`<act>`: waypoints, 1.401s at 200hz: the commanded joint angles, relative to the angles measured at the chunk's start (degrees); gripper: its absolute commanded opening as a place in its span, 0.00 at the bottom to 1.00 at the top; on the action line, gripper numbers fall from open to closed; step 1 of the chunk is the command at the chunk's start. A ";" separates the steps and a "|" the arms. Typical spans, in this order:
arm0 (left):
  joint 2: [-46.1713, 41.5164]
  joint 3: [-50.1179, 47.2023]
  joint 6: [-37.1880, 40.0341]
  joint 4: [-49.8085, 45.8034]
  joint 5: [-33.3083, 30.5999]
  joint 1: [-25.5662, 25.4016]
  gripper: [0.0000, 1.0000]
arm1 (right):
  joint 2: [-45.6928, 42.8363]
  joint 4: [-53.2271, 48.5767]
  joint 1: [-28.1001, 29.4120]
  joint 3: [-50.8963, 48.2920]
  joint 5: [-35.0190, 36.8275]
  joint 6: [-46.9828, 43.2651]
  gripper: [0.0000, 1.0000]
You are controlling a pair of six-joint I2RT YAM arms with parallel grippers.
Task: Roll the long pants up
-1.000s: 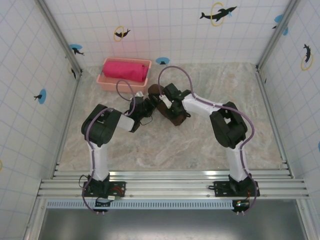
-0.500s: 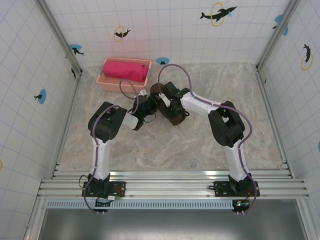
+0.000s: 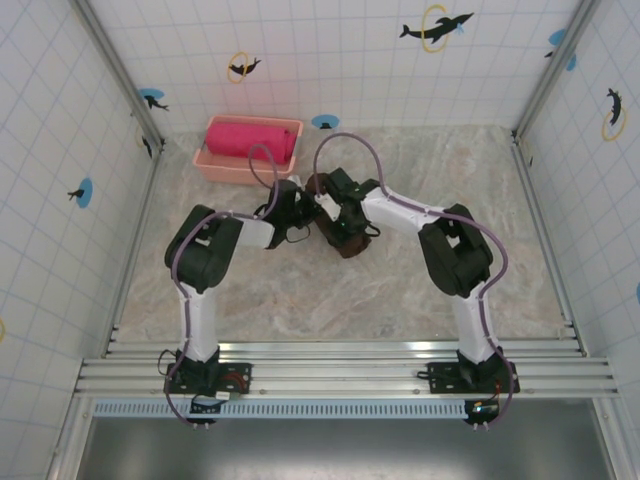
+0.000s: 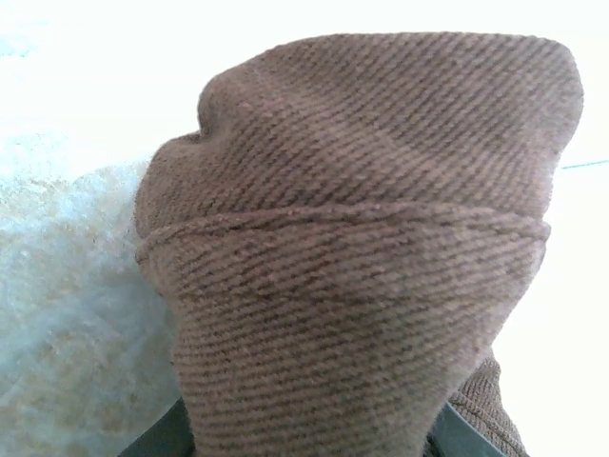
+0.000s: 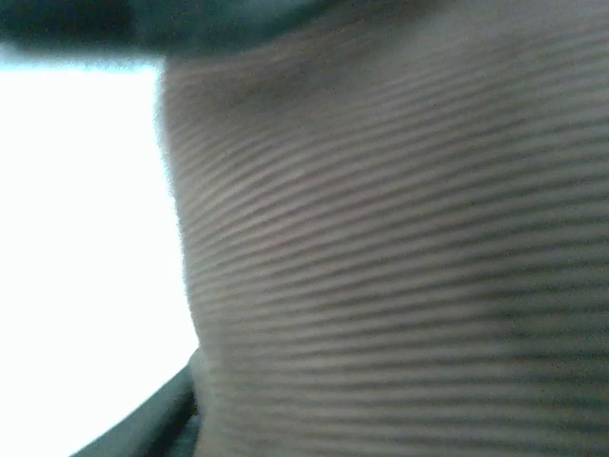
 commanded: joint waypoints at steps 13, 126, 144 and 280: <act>1.54 9.19 11.31 -49.67 -2.57 -2.44 0.00 | -3.92 -8.39 2.16 -3.39 -5.09 -3.23 0.79; 7.37 28.79 9.30 -88.92 -21.58 -7.36 0.00 | -23.41 0.04 0.70 -12.89 6.65 4.49 0.89; 6.99 28.50 5.16 -89.96 -22.82 -7.53 0.00 | -25.92 2.24 1.30 -15.92 9.67 6.66 0.90; 10.19 32.69 -6.84 -95.18 -23.83 -7.47 0.00 | -25.06 13.82 13.09 -22.42 19.33 12.66 0.99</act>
